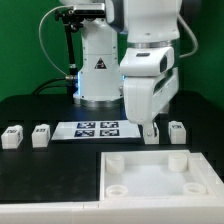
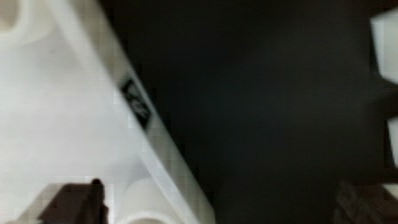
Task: Assemble one leg
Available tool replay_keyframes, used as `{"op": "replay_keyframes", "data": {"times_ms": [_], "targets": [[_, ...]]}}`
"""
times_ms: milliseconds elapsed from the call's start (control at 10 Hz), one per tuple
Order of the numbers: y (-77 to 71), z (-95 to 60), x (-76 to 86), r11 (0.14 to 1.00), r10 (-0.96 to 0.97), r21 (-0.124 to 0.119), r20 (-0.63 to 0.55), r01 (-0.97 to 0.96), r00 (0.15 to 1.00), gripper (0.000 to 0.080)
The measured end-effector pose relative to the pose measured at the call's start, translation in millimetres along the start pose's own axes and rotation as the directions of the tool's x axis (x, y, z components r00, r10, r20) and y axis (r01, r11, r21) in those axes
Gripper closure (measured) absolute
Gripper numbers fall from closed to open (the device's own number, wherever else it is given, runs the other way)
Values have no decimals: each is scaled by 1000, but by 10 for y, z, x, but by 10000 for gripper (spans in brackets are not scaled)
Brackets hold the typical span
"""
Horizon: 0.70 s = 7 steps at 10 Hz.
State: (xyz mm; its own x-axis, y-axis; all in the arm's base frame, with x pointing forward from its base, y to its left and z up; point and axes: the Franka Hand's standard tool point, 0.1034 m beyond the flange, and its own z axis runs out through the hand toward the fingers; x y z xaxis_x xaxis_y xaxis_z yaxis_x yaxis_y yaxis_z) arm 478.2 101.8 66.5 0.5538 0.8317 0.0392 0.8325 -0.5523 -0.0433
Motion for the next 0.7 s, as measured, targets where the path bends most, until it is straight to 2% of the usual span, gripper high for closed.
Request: {"op": "replay_keyframes", "data": {"times_ms": [100, 200, 300, 500, 600, 700], "targets": [[-119, -43, 149, 978, 208, -13, -16, -208, 978, 150], [-213, -45, 234, 944, 328, -9, -23, -329, 944, 150], [-304, 20, 292, 903, 429, -6, -57, -430, 902, 150], [-307, 19, 286, 800, 599, 21, -51, -599, 799, 150], [-352, 36, 305, 722, 692, 36, -44, -691, 721, 150], [-455, 71, 347, 608, 794, 50, -27, -793, 607, 150]]}}
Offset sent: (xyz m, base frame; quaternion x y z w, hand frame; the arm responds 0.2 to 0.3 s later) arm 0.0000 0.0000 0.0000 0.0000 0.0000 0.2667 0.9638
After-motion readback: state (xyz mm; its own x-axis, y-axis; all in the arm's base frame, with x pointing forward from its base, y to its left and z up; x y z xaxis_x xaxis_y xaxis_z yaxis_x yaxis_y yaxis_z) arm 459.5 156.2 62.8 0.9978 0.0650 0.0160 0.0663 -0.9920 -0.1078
